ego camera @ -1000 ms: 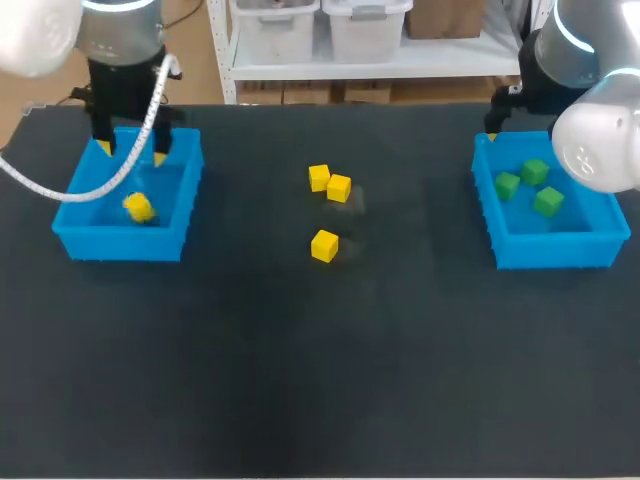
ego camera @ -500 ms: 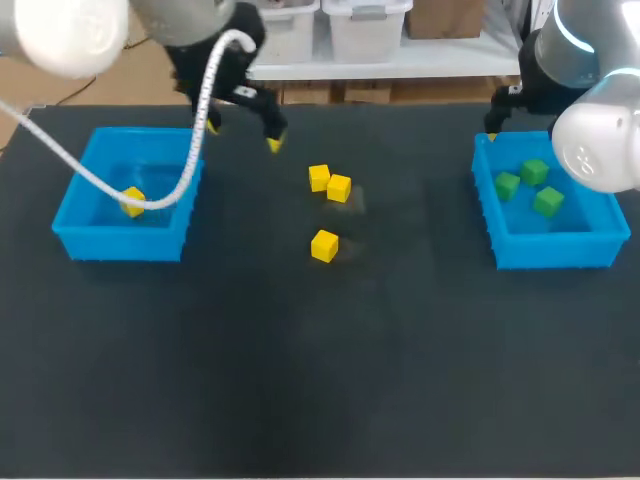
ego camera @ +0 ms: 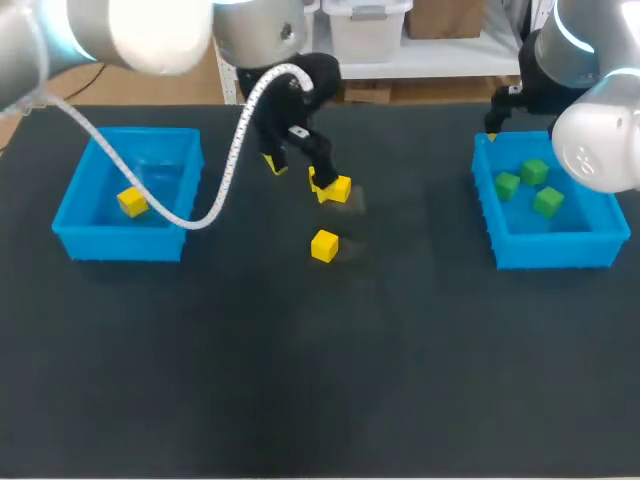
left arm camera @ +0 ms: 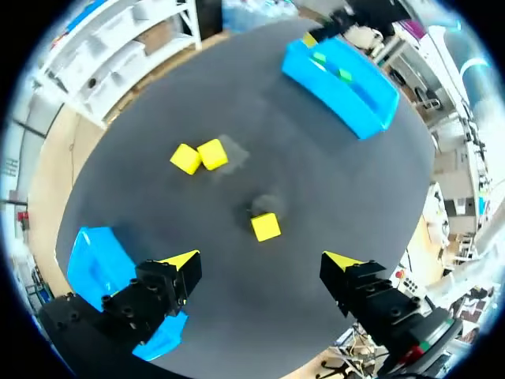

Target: Put the green cubes in the right bin and the yellow cubes in the left bin.

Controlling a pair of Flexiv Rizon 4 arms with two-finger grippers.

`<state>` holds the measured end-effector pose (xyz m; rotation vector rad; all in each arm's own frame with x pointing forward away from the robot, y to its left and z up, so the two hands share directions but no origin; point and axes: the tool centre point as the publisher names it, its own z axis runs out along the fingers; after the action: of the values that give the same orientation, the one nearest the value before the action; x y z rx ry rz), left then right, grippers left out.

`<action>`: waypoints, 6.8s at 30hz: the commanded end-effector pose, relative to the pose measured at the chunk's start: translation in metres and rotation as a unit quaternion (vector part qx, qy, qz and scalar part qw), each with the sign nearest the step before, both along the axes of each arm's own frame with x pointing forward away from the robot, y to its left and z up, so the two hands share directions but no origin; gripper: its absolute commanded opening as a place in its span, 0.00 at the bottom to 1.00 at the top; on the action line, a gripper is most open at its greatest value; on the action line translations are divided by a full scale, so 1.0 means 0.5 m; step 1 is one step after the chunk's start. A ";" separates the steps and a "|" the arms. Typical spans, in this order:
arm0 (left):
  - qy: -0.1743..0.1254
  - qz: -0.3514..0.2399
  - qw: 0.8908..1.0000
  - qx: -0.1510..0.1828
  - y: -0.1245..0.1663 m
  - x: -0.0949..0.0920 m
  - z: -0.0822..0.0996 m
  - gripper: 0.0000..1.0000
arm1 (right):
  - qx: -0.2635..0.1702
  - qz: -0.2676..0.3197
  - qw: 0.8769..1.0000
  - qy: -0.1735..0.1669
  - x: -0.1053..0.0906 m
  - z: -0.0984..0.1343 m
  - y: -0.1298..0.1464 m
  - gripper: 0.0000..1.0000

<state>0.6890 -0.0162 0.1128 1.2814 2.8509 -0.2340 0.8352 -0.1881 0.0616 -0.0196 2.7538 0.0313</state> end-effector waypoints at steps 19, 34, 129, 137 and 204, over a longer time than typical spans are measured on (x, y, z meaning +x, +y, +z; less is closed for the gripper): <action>0.102 -0.007 0.989 0.110 -0.037 -0.041 -0.093 1.00 | -0.001 -0.001 1.000 -0.002 -0.003 0.000 0.000 1.00; 0.100 0.012 0.985 0.137 -0.046 -0.007 -0.178 1.00 | -0.001 -0.001 1.000 -0.002 -0.003 0.000 0.000 1.00; -0.113 0.091 0.986 0.084 0.070 0.204 -0.051 1.00 | -0.001 -0.001 1.000 -0.002 -0.003 0.000 0.000 1.00; -0.104 0.002 0.992 0.077 0.013 0.220 -0.096 1.00 | -0.001 -0.001 1.000 -0.002 -0.003 0.000 0.000 1.00; -0.063 -0.231 0.963 0.120 -0.007 0.307 -0.269 0.00 | -0.001 -0.001 1.000 -0.002 -0.003 0.000 0.000 1.00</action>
<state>0.8390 -0.0188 -0.0197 1.9161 2.4838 0.1891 0.8351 -0.1881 0.0616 -0.0196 2.7538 0.0312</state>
